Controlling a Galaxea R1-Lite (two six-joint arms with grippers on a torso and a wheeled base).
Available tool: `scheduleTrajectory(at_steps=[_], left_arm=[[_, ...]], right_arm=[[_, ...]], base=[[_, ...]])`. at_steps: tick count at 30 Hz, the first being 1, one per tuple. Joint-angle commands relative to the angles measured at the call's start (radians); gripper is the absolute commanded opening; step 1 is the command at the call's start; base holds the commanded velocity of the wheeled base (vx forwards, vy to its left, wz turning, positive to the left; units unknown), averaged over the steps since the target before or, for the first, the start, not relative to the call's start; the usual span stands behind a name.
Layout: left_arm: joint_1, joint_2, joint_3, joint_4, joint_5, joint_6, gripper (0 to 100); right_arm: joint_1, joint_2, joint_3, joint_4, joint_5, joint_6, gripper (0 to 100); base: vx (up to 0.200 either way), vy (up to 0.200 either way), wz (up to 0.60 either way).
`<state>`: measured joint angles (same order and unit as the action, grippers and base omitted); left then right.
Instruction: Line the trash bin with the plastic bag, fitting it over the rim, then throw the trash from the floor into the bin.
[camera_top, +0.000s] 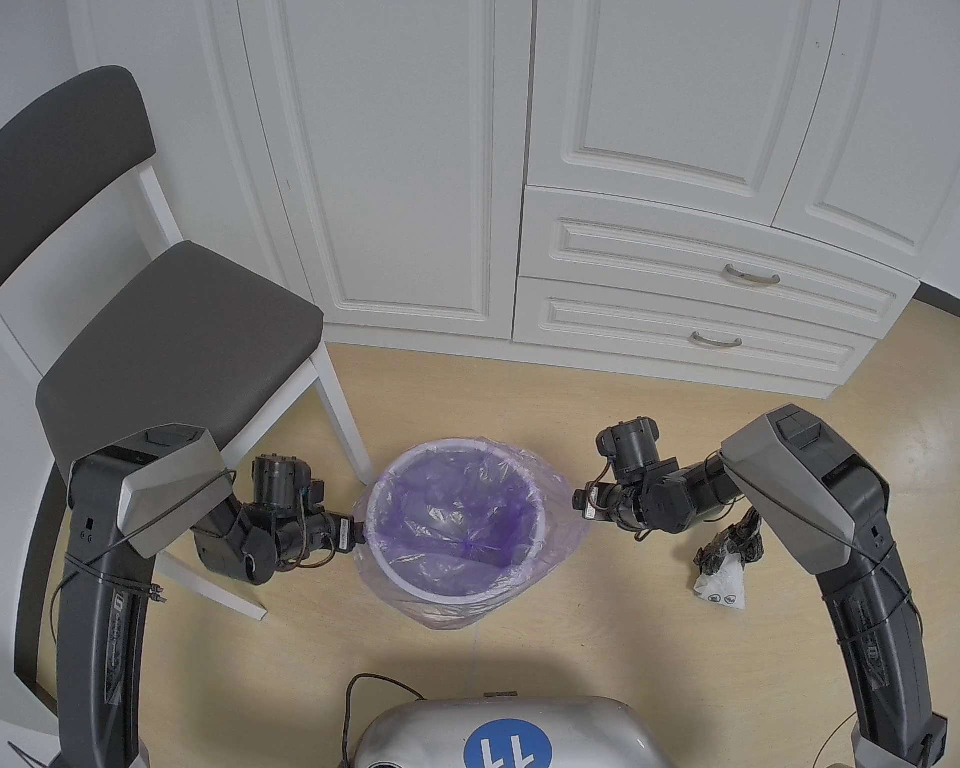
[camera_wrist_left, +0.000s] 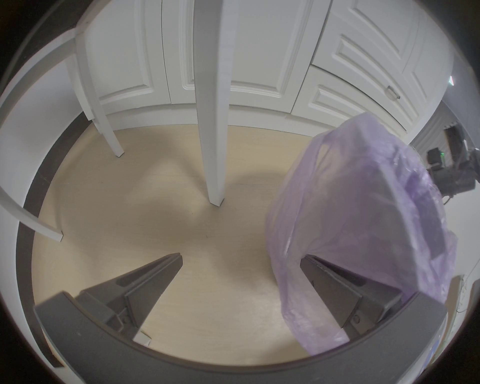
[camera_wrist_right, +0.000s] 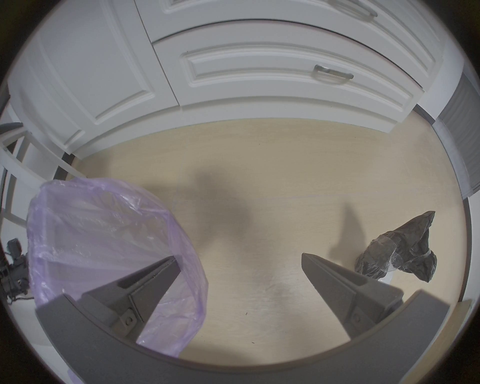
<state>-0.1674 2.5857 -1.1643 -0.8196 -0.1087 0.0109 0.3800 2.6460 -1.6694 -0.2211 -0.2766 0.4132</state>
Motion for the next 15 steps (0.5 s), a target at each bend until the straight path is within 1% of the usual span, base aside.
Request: scheduleTrajectory(at_steps=[1,2,3,5,6,13,15], left_arm=[[0.036,0.122,-0.288,0.220,0.000,0.023,100],[0.036,0.125,-0.293,0.223,0.000,0.024,100],[0.040,0.149,-0.338,0.266,-0.009,0.032,100],[0.042,0.154,-0.353,0.287,-0.020,0.032,100],[0.040,0.163,-0.390,0.327,-0.039,0.032,100],[0.032,0.212,-0.471,0.343,-0.048,0.034,100],[0.017,0.225,-0.494,0.352,-0.066,0.032,100]], right_arm=[[-0.012,-0.086,0.191,-0.184,0.004,-0.002,100],[-0.013,-0.084,0.192,-0.187,0.005,-0.002,100],[-0.020,-0.073,0.203,-0.233,0.007,-0.002,100],[-0.021,-0.066,0.204,-0.245,0.013,-0.001,100],[-0.029,-0.058,0.206,-0.264,0.040,0.009,100],[-0.036,-0.023,0.198,-0.274,0.053,0.012,100],[-0.044,-0.012,0.197,-0.304,0.057,0.009,100]], base=[[0.000,0.000,0.00],[0.000,0.000,0.00],[0.000,0.000,0.00],[0.000,0.000,0.00],[0.000,0.000,0.00],[0.000,0.000,0.00],[0.000,0.000,0.00]])
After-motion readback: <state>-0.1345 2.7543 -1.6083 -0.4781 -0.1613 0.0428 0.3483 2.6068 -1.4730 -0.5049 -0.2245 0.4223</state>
